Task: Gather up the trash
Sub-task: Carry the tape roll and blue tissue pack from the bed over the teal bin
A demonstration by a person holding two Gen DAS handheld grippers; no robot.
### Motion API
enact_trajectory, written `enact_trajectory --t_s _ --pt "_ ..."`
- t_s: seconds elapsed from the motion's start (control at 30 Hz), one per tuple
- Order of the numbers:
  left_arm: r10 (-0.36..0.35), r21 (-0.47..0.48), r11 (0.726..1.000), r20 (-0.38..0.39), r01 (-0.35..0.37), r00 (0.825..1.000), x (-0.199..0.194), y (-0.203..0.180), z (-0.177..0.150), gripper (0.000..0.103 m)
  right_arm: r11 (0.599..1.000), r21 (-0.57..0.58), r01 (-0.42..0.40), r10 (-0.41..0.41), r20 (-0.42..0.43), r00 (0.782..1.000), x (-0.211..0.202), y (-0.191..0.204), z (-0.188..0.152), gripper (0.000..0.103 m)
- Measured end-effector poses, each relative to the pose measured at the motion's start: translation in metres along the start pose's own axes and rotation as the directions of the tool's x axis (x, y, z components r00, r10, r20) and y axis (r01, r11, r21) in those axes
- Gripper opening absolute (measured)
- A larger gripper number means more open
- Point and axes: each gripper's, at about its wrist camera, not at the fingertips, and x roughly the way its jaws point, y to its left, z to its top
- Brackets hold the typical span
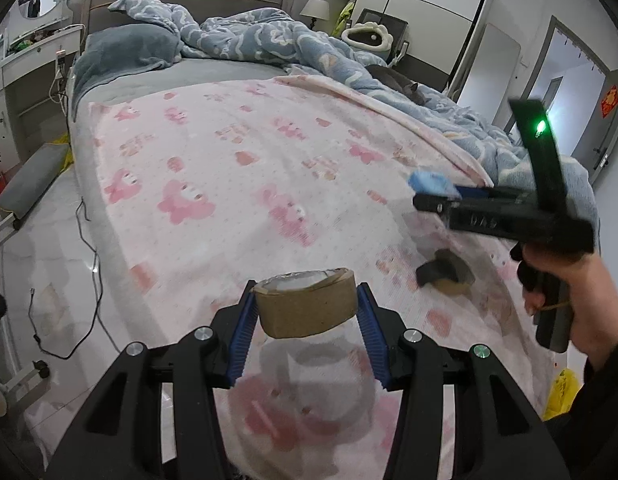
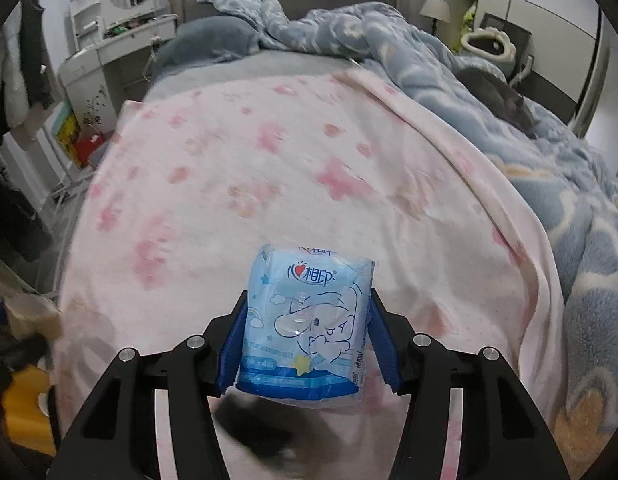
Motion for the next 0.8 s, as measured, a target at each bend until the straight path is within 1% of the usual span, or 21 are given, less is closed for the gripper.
enact_trajectory --t_s 0.03,0.23,0.4,0.5,0.6,0.7,0.8 --pt "0.018 0.008 1.0 -0.001 -0.018 1.0 -0.004 0.002 -0.004 0.052 1.0 -0.003 -0.008 0.008 0.006 1.0 -0.004 0.007 0.001 0.056" --pt "0.071 0.012 0.997 0.001 -0.071 0.997 -0.029 0.013 -0.023 0.052 0.997 -0.034 -0.064 0.066 0.048 0.997 -0.031 0.049 0.002 0.056" --pt "0.104 -0.025 0.994 -0.005 -0.105 0.995 -0.055 0.03 -0.043 0.052 0.992 -0.05 -0.118 0.121 0.066 0.99 -0.049 0.084 -0.001 0.056" --pt "0.136 -0.038 0.99 -0.013 -0.137 0.991 -0.068 0.042 -0.055 0.052 0.987 -0.059 -0.146 0.15 0.07 0.986 -0.06 0.105 -0.006 0.056" --pt "0.158 -0.075 0.984 -0.026 -0.159 0.987 -0.079 0.056 -0.067 0.052 0.981 -0.081 -0.176 0.183 0.078 0.98 -0.072 0.128 -0.013 0.056" --pt "0.193 -0.097 0.976 -0.049 -0.197 0.98 -0.09 0.066 -0.082 0.052 0.976 -0.091 -0.2 0.207 0.081 0.975 -0.079 0.145 -0.019 0.056" --pt "0.211 -0.106 0.971 -0.058 -0.216 0.976 -0.099 0.072 -0.093 0.052 0.968 -0.113 -0.223 0.233 0.08 0.969 -0.089 0.166 -0.029 0.056"
